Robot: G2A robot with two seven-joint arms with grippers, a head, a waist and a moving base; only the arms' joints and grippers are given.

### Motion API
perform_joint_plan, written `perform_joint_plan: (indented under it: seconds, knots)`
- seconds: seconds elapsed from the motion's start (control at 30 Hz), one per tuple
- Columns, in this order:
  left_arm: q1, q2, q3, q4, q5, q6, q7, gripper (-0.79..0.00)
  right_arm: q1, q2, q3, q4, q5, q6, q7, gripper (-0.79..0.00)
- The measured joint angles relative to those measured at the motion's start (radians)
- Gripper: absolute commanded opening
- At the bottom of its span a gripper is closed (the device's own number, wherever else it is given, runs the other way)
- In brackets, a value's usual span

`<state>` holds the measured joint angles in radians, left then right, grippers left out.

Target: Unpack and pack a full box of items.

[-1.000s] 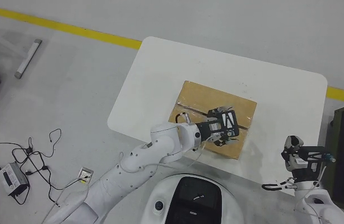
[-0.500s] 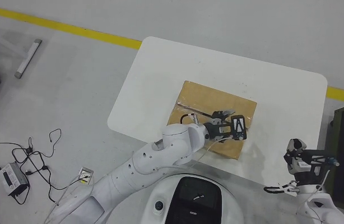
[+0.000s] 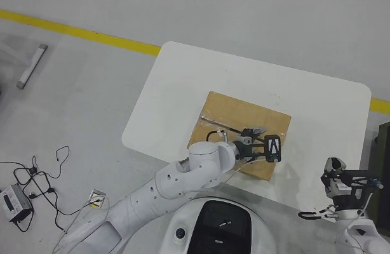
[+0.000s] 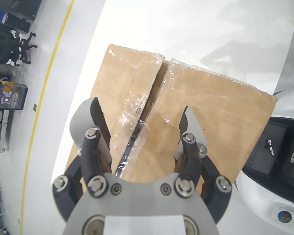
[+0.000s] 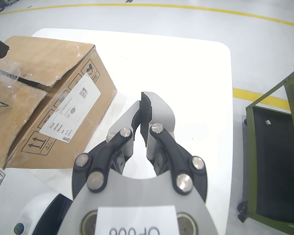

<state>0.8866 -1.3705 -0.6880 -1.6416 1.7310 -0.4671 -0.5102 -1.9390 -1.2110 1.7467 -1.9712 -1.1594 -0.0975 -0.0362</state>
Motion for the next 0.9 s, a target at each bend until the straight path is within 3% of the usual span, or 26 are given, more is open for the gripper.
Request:
perform_joint_plan:
  seconds: [0.1, 0.13, 0.17, 0.23, 0.3, 0.5, 0.9]
  knots:
    - [-0.014, -0.008, 0.002, 0.023, -0.002, 0.006, -0.012, -0.185, 0.001, -0.001, -0.002, 0.000, -0.001, 0.000, 0.001, -0.785]
    - [-0.020, -0.011, 0.002, 0.031, -0.001, 0.007, -0.018, -0.262, 0.002, -0.002, -0.002, 0.000, 0.000, 0.000, 0.001, -0.785]
    - [-0.024, -0.013, 0.003, 0.036, -0.003, 0.009, -0.020, -0.280, 0.002, -0.002, -0.002, 0.001, 0.001, 0.000, 0.001, -0.785]
    - [-0.031, -0.018, 0.004, 0.048, -0.008, 0.007, -0.026, -0.240, 0.003, -0.003, -0.003, 0.002, 0.003, -0.001, 0.002, -0.785]
    - [-0.036, -0.022, 0.005, 0.056, -0.010, 0.001, -0.034, -0.332, 0.006, -0.004, -0.003, 0.001, 0.004, -0.001, 0.002, -0.785]
    - [-0.042, -0.029, 0.002, 0.065, 0.005, -0.003, -0.055, -0.320, 0.013, -0.005, -0.002, 0.001, 0.006, -0.002, 0.005, -0.785]
    - [-0.025, -0.036, -0.013, 0.056, 0.035, -0.016, -0.076, -0.582, 0.017, -0.009, 0.001, 0.004, 0.009, -0.010, 0.005, -0.785]
